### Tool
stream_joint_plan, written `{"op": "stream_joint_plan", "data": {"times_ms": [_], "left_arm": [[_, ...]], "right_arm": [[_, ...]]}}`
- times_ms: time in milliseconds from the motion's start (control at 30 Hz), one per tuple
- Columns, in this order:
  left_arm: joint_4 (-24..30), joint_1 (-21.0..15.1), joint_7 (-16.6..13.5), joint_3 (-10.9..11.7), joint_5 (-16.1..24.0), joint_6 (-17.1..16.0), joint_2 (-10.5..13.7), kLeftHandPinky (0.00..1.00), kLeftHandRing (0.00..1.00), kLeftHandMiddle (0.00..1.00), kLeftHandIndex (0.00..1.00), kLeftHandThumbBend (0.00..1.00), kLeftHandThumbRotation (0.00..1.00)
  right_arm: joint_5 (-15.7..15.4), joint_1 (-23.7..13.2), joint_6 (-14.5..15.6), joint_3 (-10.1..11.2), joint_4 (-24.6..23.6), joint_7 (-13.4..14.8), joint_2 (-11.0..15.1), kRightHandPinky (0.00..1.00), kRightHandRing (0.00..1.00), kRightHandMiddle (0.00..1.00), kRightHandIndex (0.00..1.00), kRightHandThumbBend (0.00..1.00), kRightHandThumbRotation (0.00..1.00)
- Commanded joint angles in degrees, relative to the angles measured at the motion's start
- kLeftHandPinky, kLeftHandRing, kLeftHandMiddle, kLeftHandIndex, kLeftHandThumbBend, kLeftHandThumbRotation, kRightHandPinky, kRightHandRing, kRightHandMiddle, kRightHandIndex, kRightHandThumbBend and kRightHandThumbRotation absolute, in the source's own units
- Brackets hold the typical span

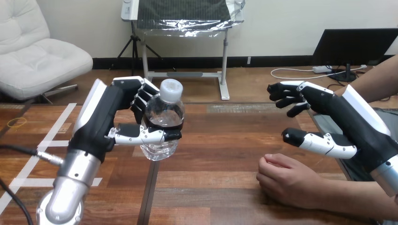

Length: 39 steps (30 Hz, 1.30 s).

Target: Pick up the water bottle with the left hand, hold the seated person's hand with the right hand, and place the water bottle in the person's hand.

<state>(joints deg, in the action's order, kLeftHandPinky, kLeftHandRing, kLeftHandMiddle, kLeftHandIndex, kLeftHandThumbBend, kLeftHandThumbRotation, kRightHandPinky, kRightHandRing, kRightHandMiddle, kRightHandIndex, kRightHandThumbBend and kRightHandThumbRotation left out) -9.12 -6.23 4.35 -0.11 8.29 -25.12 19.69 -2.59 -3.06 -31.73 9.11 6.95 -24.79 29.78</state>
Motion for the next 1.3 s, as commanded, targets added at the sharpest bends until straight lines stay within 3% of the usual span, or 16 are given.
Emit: {"op": "stream_joint_plan", "data": {"times_ms": [0,433,800,1267], "left_arm": [[4.82,-1.08,-1.51,2.0,-1.09,-0.49,-1.08,0.27,0.33,0.37,0.39,0.72,0.0],[4.8,-0.51,-1.08,2.55,-1.86,-1.31,-2.07,0.26,0.31,0.36,0.38,0.71,0.0],[4.6,-0.37,-1.12,2.55,-2.77,-2.02,-3.1,0.25,0.3,0.35,0.38,0.71,0.0],[3.26,-0.96,-1.23,2.72,-2.19,-3.32,-3.58,0.24,0.3,0.34,0.38,0.72,0.0]], "right_arm": [[-0.55,-5.14,-1.4,0.1,1.93,0.79,1.87,0.61,0.72,0.77,0.79,0.86,0.75],[-4.13,-6.28,1.71,-0.11,4.38,0.23,5.39,0.6,0.74,0.79,0.82,0.91,0.7],[-7.09,-7.72,1.47,-1.18,8.36,0.0,8.25,0.62,0.75,0.8,0.82,0.95,0.63],[-8.13,-8.72,1.83,-2.5,11.3,-1.24,10.72,0.61,0.75,0.81,0.83,1.0,0.54]]}}
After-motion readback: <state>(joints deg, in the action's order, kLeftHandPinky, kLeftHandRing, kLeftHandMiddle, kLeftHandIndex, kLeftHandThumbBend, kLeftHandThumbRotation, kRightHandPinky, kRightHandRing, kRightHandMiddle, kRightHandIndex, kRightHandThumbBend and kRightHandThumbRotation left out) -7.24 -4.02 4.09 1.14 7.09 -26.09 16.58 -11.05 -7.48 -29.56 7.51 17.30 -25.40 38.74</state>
